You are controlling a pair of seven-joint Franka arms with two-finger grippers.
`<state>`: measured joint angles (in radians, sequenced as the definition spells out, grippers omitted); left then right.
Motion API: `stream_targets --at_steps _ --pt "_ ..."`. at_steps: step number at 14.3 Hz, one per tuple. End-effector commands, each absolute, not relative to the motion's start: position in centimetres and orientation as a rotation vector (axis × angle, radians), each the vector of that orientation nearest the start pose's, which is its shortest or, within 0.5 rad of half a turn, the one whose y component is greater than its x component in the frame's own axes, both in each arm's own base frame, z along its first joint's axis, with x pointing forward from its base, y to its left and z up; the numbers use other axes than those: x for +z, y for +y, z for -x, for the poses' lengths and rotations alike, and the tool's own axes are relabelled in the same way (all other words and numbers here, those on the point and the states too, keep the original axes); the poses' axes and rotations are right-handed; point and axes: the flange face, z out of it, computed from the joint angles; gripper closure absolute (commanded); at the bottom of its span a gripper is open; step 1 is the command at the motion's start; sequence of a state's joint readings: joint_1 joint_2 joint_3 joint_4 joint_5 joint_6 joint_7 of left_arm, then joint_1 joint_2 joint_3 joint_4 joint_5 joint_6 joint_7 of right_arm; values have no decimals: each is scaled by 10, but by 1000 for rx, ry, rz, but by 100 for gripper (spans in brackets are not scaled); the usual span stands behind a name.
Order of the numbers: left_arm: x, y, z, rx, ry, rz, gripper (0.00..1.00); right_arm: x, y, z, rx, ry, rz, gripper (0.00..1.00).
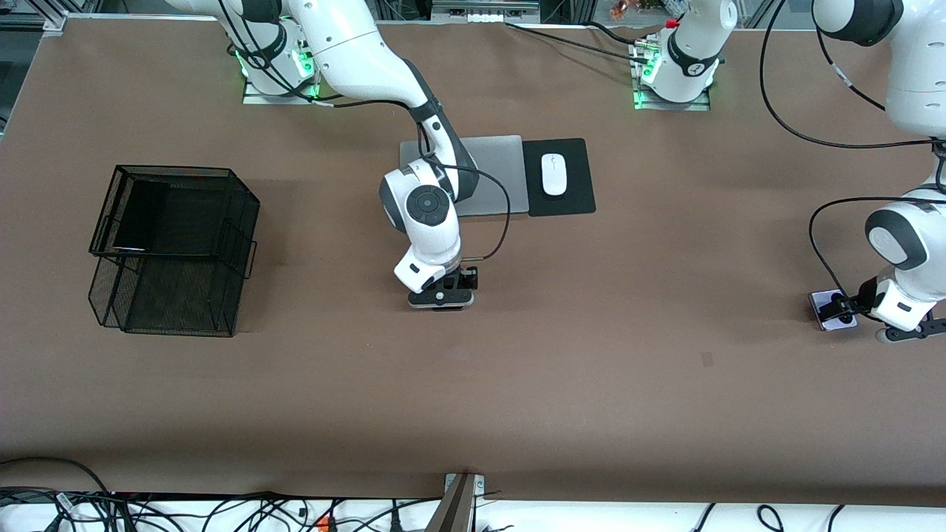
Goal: Place phones with both arms
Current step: 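Grasp the flip phone with the right gripper while the left gripper grasps the white phone, then carry the flip phone into the basket while the left gripper lifts the white phone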
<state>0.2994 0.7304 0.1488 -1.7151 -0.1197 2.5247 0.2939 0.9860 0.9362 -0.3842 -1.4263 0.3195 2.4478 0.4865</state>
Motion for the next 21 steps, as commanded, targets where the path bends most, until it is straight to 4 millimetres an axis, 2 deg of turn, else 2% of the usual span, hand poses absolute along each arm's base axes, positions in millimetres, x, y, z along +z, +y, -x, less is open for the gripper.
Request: stream_targets --at_steps 1,4,6,9,12,14,17,18,21 --pt "177 282 -609 -139 -341 3078 0 200 462 -577 -301 -97 3089 82" --pt "177 279 -610 -140 -340 3080 0 269 421 -597 -202 -1 3142 81" --pt "177 273 -613 -141 -348 3082 0 322 380 -604 -55 37 3190 80" --pt "176 271 -613 -143 -357 3086 0 403 282 -606 79 74 3165 80" --pt "171 274 -612 -146 -355 3084 0 457 185 -594 190 231 3094 80" --pt "164 273 -612 -154 -359 3078 0 468 111 -591 322 263 3122 80" --pt "162 271 -613 -159 -358 3078 0 460 33 -582 423 198 3179 80" --pt "161 271 -612 -157 -360 3078 0 454 10 -578 441 175 3172 80" --pt "160 270 -613 -157 -360 3079 0 421 -32 -562 505 207 3156 80"
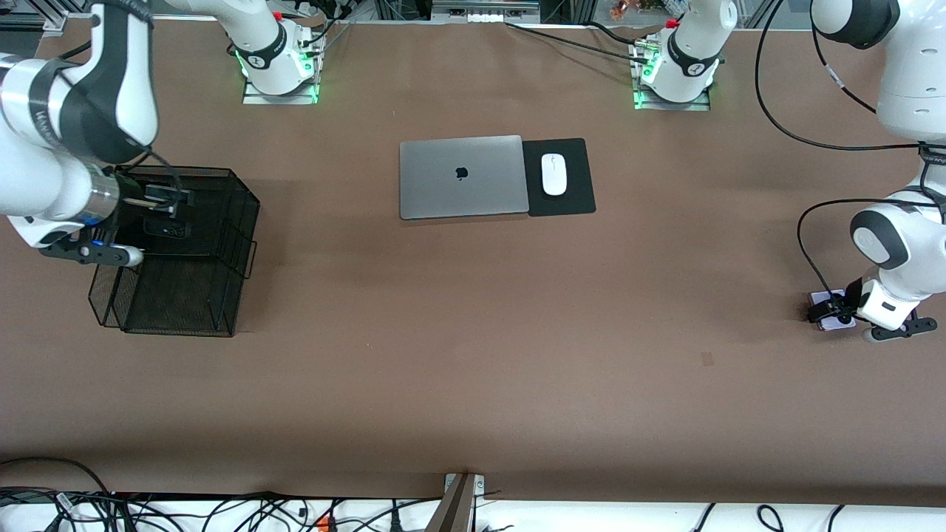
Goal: Place phones with both arms
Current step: 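Carry the flip phone into the basket while the left gripper lifts the white phone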
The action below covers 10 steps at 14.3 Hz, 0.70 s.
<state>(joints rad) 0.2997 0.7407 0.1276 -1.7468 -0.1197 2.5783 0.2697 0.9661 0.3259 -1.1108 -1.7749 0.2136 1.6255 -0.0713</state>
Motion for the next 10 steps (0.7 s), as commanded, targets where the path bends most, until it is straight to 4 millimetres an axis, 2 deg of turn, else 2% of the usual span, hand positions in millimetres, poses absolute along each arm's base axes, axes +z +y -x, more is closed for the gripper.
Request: stream_targets --at_steps 1,2,4,7,8,10 --pt "160 270 -613 -157 -362 3078 0 408 -44 -555 528 232 3149 80" --pt "160 270 -613 -157 -365 3078 0 397 -53 -550 515 227 3148 80" --pt "160 270 -613 -155 -367 3079 24 375 -65 -539 538 256 3142 80" --pt "162 271 -615 -160 -385 3077 53 346 -75 -521 585 271 3120 80" --pt "163 271 -615 -160 -385 3077 58 340 -77 -518 584 278 3122 80" --pt "165 269 -617 -163 -387 3077 60 334 -80 -518 546 283 3143 80"
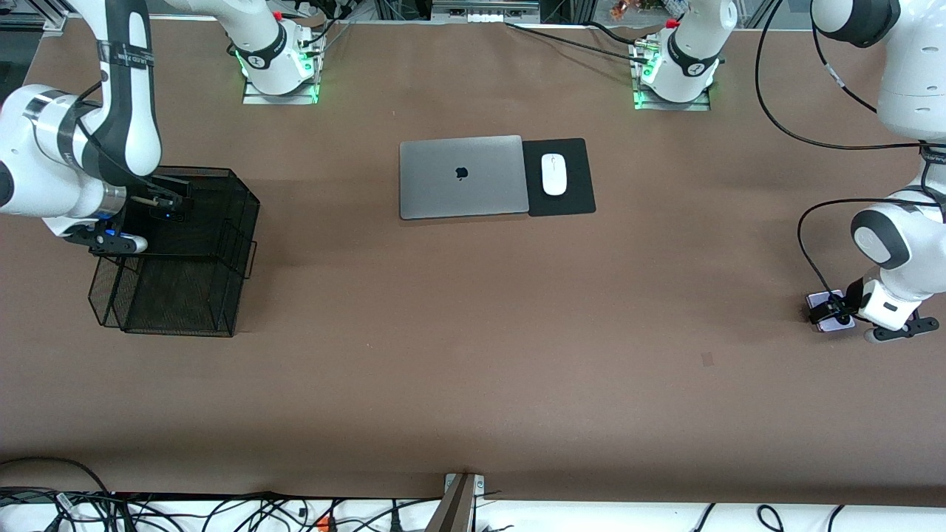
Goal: Place phones with both arms
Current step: 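Carry the flip phone into the basket while the left gripper lifts the white phone, then open the right gripper in the basket while the left gripper carries the white phone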
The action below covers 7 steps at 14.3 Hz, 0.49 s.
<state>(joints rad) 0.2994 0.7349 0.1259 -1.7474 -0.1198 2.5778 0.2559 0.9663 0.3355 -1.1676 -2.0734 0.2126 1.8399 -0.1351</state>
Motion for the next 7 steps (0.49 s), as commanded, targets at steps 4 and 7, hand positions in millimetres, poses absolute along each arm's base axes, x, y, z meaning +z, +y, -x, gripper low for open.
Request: stream_targets --at_steps 4,7 --pt "189 261 -635 -144 -390 3095 60 323 -83 -519 489 301 3166 77" --pt "230 248 -659 -75 -385 3123 60 321 -82 -519 465 355 3114 77"
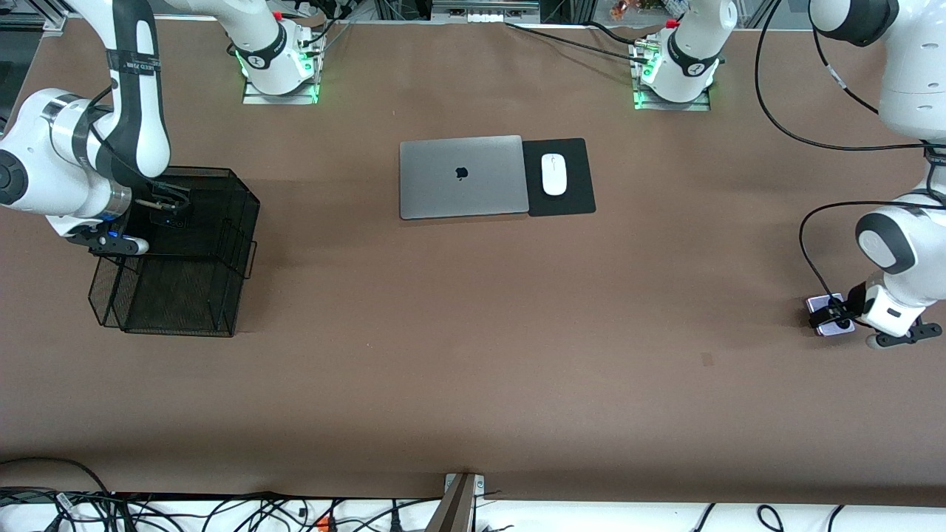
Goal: Place phones with both arms
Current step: 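Open the right gripper in the basket while the left gripper carries the white phone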
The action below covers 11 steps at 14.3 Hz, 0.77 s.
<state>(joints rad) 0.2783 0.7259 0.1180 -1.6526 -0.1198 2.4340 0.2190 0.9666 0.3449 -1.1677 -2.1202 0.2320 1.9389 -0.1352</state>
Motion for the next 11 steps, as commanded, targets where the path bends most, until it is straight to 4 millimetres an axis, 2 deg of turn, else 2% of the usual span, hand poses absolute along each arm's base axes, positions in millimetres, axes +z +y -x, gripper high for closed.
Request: stream_targets --at_steps 1,3,5,6,7,8,9,10,11 --pt "242 240 -667 -67 -381 3124 60 317 -81 -517 459 387 3079 77" --pt "260 209 -680 -80 -352 3127 60 314 -83 -518 458 402 3087 77" --pt "265 166 -694 -93 -296 3132 60 314 -83 -520 443 395 3094 76" --pt "265 145 -699 -93 -253 3137 60 316 -83 -522 418 375 3103 72" --pt "264 119 -704 -90 -210 3139 60 316 -84 -523 407 363 3107 59" --pt "261 98 -705 -71 -180 3135 60 316 -84 -523 404 365 3109 25" --pt "260 73 -708 -64 -146 3125 60 318 -84 -524 400 366 3108 0" --pt "256 48 -709 -49 -139 3116 60 319 -83 -525 397 362 3108 0" --pt "253 14 -710 -36 -140 3111 60 323 -82 -528 390 357 3109 0"
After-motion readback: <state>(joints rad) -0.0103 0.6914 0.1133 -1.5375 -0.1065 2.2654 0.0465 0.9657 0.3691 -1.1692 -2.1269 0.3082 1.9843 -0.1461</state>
